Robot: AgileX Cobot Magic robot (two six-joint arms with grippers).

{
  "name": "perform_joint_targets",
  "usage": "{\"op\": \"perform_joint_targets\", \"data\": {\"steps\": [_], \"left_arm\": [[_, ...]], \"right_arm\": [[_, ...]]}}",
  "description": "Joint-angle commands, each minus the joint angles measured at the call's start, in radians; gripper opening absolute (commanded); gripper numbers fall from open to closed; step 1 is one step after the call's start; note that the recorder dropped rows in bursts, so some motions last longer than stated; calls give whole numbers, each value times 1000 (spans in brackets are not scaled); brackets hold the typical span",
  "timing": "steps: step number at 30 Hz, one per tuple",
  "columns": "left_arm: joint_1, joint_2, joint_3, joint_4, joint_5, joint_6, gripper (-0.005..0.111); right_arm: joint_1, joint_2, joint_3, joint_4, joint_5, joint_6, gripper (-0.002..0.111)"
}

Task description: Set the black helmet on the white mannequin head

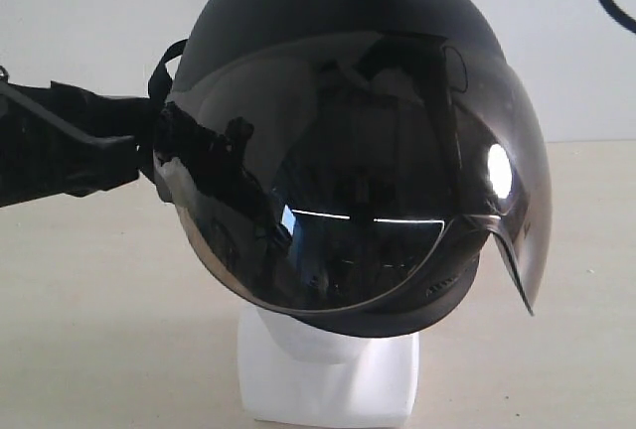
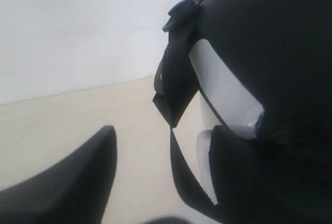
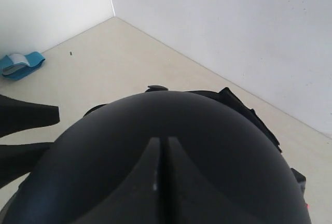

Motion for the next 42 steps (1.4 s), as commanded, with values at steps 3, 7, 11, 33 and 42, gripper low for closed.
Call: {"op": "perform_joint_targets", "data": {"steps": [3,7,11,33,42], "left_arm": [[2,79,3,-6,10,-12,51],[2,117,3,-6,-1,-12,24],[2,156,3,-6,-51,-1,4],[351,318,-53,-3,299,-5,4],[423,453,-139,-3,415,-5,4]], "right_arm": [[1,28,20,-52,87,4,0],[1,28,20,-52,87,8,0],[1,26,20,-50,65,8,0],[1,26,-74,-93,20,8,0],[1,24,-107,-132,-10,8,0]]}}
